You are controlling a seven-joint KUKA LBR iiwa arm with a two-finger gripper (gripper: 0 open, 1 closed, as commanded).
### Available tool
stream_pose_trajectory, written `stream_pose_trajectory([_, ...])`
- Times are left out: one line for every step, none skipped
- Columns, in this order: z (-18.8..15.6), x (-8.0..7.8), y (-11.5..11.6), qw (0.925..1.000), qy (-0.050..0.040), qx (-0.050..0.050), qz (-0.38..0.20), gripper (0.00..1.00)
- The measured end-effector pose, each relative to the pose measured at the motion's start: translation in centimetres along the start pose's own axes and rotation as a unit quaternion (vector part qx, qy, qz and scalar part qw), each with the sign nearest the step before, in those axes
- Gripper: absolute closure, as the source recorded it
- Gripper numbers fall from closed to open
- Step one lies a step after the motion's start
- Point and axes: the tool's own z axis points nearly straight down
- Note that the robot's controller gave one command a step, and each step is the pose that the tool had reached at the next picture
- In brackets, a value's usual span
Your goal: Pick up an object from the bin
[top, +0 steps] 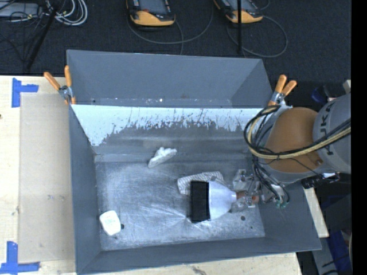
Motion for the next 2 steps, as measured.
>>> stream_pose_trajectory([0.0, 0.0, 0.0, 1.0, 0.0, 0.0, 0.0, 1.0])
stream_pose_trajectory([-12.9, 0.1, 2.5, 0.9994, -0.0025, 0.0, -0.035, 1.0])
